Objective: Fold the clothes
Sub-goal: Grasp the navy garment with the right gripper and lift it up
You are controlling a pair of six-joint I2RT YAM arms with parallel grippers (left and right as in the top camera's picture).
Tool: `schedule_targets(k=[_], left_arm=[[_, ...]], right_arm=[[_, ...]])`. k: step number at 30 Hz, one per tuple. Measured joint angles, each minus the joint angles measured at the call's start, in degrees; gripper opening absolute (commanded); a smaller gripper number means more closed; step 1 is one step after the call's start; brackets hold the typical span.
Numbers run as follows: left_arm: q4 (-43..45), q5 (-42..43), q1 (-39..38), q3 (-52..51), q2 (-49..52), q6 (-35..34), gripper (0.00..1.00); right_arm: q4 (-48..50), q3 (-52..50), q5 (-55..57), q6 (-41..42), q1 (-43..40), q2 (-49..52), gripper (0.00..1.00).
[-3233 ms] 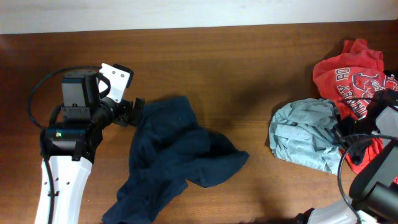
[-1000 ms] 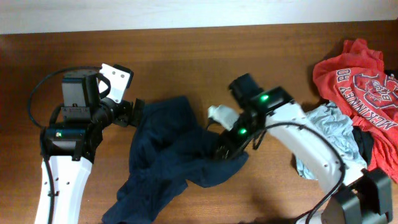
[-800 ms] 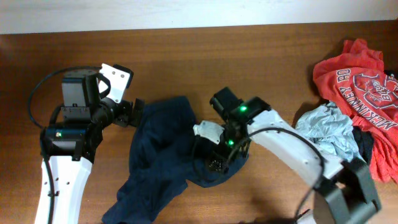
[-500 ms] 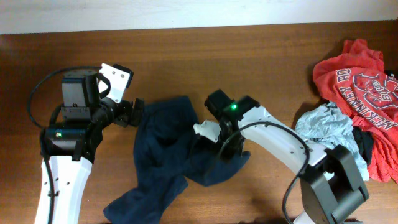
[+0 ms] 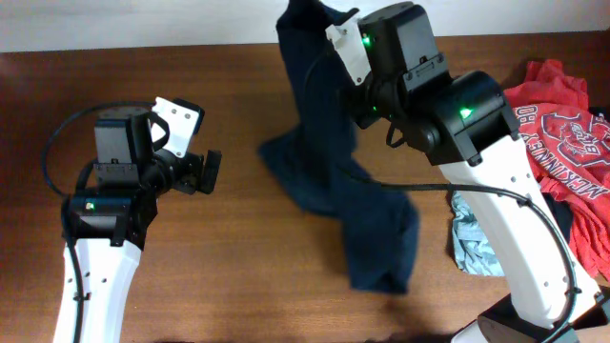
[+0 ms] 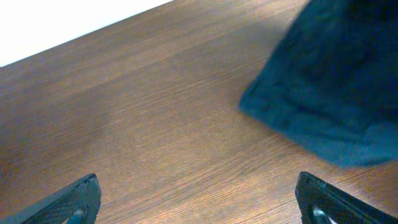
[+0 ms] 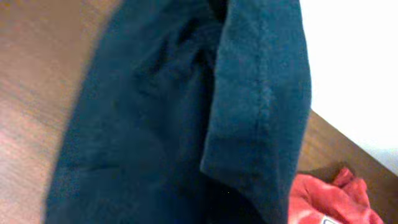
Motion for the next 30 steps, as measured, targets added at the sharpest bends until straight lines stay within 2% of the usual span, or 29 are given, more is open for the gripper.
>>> schedule_targets(k=[6, 10, 15, 17, 21, 25, 27, 28, 30], left_arm=[[0.0, 0.0, 0.0, 0.0, 0.0, 0.0, 1.0], [-0.02, 0.0, 0.0, 0.0, 0.0, 0.0, 1.0], [-0.15, -1.05, 0.0, 0.0, 0.0, 0.0, 1.0], [-0.22, -2.19, 0.0, 0.0, 0.0, 0.0, 1.0], [-0.2, -2.62, 0.0, 0.0, 0.0, 0.0, 1.0], [-0.17, -2.82, 0.0, 0.0, 0.0, 0.0, 1.0], [-0.17, -2.82, 0.0, 0.0, 0.0, 0.0, 1.0], [-0.17, -2.82, 0.0, 0.0, 0.0, 0.0, 1.0], [-0.17, -2.82, 0.0, 0.0, 0.0, 0.0, 1.0]], right_arm=[[0.87, -0.02, -2.12, -4.94, 0.0, 0.11, 0.04], [4.9, -0.02, -4.76, -3.74, -0.02, 0.11, 0.04], [13.4, 1.46, -19.91, -1.57, -0.07, 0.11, 0.04], [16.37, 6.64, -25.59, 0.83, -0.07, -0.15, 0.04], [14.75, 9.49, -30.08, 2.45, -0.59, -1.84, 0.04], [7.43, 9.73, -29.46, 3.32, -4.7, -1.68, 0.05], [4.07, 9.73, -27.5, 3.41, -7.69, -0.85, 0.17], [1.22, 9.73, -25.03, 3.54, -9.9, 0.07, 0.54], [-1.05, 9.68, -21.88, 3.72, -12.7, 1.53, 0.76]])
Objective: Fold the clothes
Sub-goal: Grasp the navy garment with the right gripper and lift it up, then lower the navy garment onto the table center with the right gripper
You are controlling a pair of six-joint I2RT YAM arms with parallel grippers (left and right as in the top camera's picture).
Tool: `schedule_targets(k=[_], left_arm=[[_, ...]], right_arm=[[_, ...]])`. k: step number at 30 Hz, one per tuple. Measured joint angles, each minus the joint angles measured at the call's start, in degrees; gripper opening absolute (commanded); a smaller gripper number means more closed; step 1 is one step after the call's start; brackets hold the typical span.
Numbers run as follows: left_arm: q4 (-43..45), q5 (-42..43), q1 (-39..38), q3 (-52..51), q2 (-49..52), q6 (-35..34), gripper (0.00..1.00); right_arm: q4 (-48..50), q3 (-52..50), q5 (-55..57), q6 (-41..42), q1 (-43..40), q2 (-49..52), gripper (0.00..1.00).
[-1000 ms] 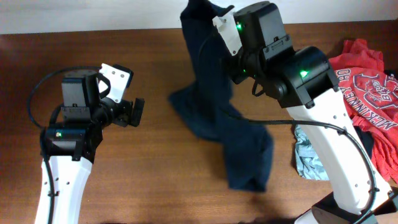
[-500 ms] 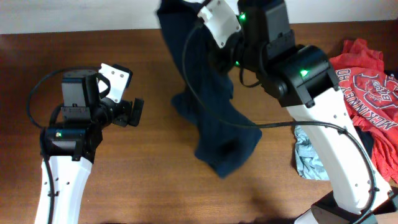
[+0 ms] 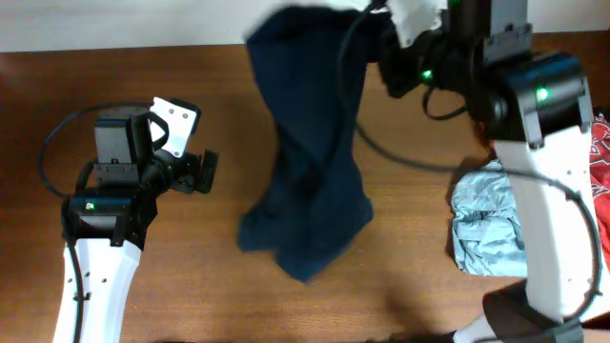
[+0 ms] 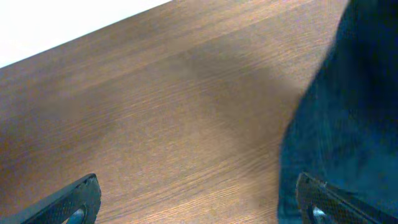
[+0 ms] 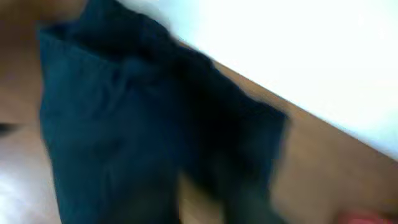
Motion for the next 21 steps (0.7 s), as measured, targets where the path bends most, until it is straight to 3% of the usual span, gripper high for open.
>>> schedule_targets(k=[2, 9, 15, 19, 21], left_arm=[[0.0, 0.0, 0.0, 0.0, 0.0, 0.0, 1.0], [0.0, 0.0, 0.0, 0.0, 0.0, 0.0, 1.0], [0.02, 0.28, 0.0, 0.0, 0.0, 0.0, 1.0], [-0.07, 0.68, 0.0, 0.0, 0.0, 0.0, 1.0], [-0.17, 0.7, 0.0, 0.0, 0.0, 0.0, 1.0]], right_arm=[[-3.13, 0.0, 3.1, 0.04, -2.97, 2.03, 0.83], [-10.51, -0.22, 4.63, 0.02, -6.67, 7.37, 0.84], [-19.02, -0.22, 0.37, 0.09, 1.01, 7.37, 0.85], [-22.88, -1.86, 0.85, 4.46, 6.12, 8.35, 0.98], [-23.43, -5.51, 1.97, 6.23, 7.28, 9.27, 0.99]])
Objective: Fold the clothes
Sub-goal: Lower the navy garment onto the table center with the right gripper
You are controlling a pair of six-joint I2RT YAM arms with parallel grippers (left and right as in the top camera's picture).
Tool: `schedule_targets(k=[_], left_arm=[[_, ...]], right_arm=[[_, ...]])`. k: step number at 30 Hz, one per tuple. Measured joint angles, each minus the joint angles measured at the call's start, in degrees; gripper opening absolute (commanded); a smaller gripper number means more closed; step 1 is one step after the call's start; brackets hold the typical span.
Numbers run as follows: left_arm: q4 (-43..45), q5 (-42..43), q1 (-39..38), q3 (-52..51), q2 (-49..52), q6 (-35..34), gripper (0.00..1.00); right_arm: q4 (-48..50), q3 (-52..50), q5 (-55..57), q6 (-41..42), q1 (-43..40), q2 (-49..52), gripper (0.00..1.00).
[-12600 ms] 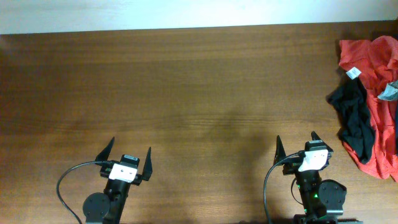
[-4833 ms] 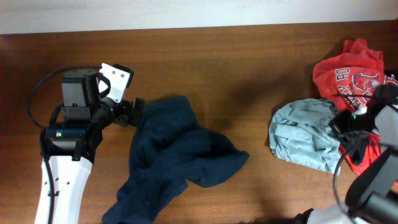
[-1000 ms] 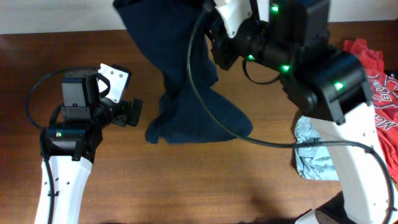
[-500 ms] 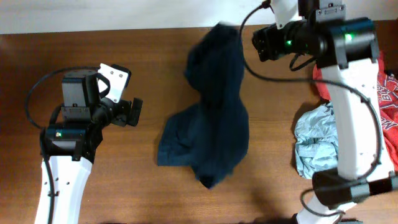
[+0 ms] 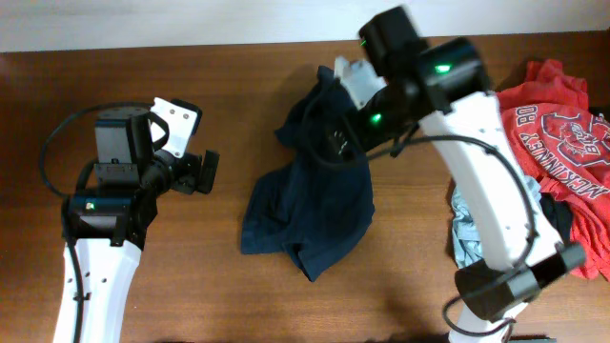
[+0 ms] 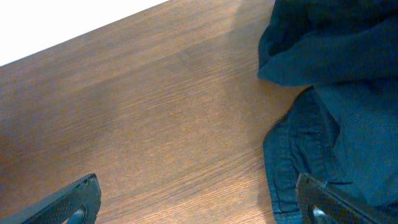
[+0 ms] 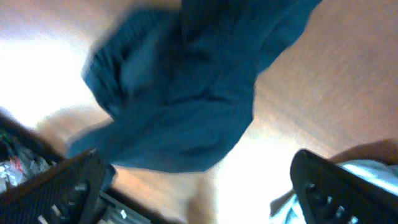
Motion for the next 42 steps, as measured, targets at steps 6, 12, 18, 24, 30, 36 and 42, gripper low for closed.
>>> schedule_targets(k=[6, 12, 18, 24, 30, 36, 42], left_arm=[[-0.09, 0.0, 0.0, 0.0, 0.0, 0.0, 1.0], [-0.07, 0.0, 0.0, 0.0, 0.0, 0.0, 1.0], [-0.02, 0.0, 0.0, 0.0, 0.0, 0.0, 1.0], [-0.09, 0.0, 0.0, 0.0, 0.0, 0.0, 1.0], [-0.13, 0.0, 0.0, 0.02, 0.0, 0.0, 1.0], [0.17, 0.02, 0.0, 0.02, 0.0, 0.0, 1.0], [-0.55, 0.0, 0.0, 0.09, 1.68, -0.17, 1.0]], right_arm=[[6.14, -13.68, 2.27, 4.46, 2.8, 4.74, 0.99], [14.91, -18.71, 0.96, 9.07, 3.96, 5.7, 0.04], [20.79, -12.5, -11.98, 7.13, 5.11, 5.73, 0.04], [31.74, 3.61, -30.97, 6.62, 5.29, 5.73, 0.04], [17.09, 6.1, -24.55, 7.91, 4.2, 5.49, 0.18], [5.44, -5.11, 1.79, 4.2, 2.25, 5.49, 0.63], [5.88, -11.65, 10.38, 4.52, 2.14, 5.49, 0.73]])
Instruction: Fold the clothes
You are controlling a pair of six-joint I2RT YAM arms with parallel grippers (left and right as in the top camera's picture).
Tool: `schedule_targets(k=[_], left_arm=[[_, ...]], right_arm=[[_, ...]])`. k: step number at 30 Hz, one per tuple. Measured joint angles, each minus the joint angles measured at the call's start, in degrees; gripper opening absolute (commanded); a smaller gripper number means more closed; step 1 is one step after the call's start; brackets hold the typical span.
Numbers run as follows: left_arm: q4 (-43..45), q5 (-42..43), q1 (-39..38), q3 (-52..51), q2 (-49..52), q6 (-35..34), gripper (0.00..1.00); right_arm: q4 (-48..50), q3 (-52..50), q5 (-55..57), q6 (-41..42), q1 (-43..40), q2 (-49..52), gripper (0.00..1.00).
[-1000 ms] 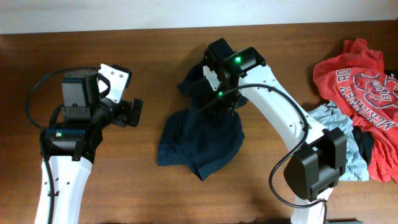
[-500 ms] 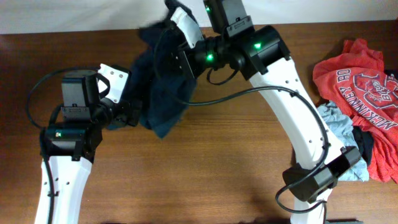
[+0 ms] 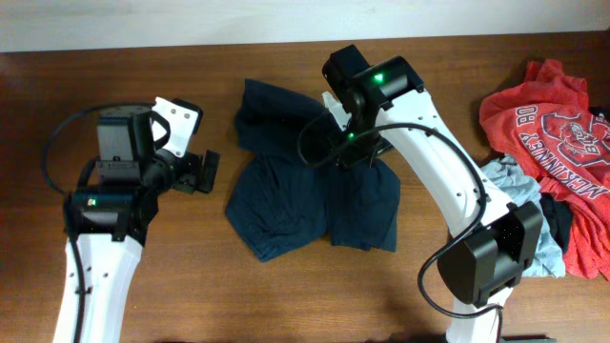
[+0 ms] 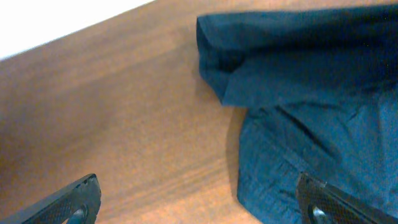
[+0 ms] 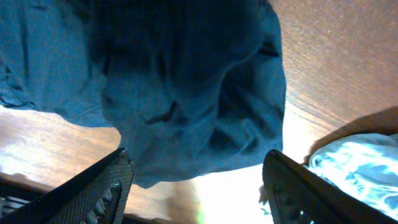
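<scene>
A dark navy garment (image 3: 305, 186) lies crumpled on the wooden table's middle, its upper part bunched near the far edge; it also fills the right of the left wrist view (image 4: 311, 93) and the top of the right wrist view (image 5: 174, 87). My right gripper (image 5: 193, 193) hovers over the garment's right part, open and holding nothing. My left gripper (image 4: 198, 202) stands open to the left of the garment, with bare wood under it.
A red printed shirt (image 3: 548, 114) and a pale blue cloth (image 3: 519, 205) are piled at the table's right edge; the pale cloth also shows in the right wrist view (image 5: 360, 168). The wooden table (image 3: 124, 276) runs bare along the front left.
The navy garment has spread out wider and flatter and reaches further left. My right gripper is lower and further left over it, still open. The left arm has shifted only slightly.
At first my right gripper held the navy garment up at the table's back, its tail dragging on the wood. Then it hung higher, fully lifted. Later it lay dropped in a heap with the right gripper open. Now it lies more spread.
</scene>
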Motion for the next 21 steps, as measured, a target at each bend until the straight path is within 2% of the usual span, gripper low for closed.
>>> schedule_targets(k=[2, 9, 12, 15, 16, 18, 21], left_arm=[[-0.98, 0.74, 0.0, 0.09, 2.1, -1.16, 1.0], [-4.07, 9.99, 0.0, 0.48, 15.82, -7.39, 1.0], [-6.38, 10.56, 0.37, 0.76, 26.67, -14.43, 1.0], [-6.23, 14.53, 1.53, 0.59, 33.27, -17.77, 0.99], [-6.03, 15.72, 1.77, 0.59, 34.27, -18.1, 0.99], [-5.18, 18.6, 1.92, 0.59, 36.28, -18.53, 0.91], [-3.91, 22.34, 1.9, 0.59, 38.12, -17.4, 0.89]], right_arm=[[0.15, 0.0, 0.46, 0.04, 0.0, 0.0, 0.76], [1.18, 0.0, 0.83, 0.02, 0.0, 0.0, 0.78], [1.2, 0.0, 0.83, 0.04, 0.0, 0.0, 0.78], [1.2, 0.0, 0.83, 0.04, 0.0, 0.0, 0.78], [1.22, 0.0, 0.83, 0.04, 0.0, 0.0, 0.78], [1.2, 0.0, 0.83, 0.02, 0.0, 0.0, 0.79], [1.2, 0.0, 0.83, 0.02, 0.0, 0.0, 0.78]])
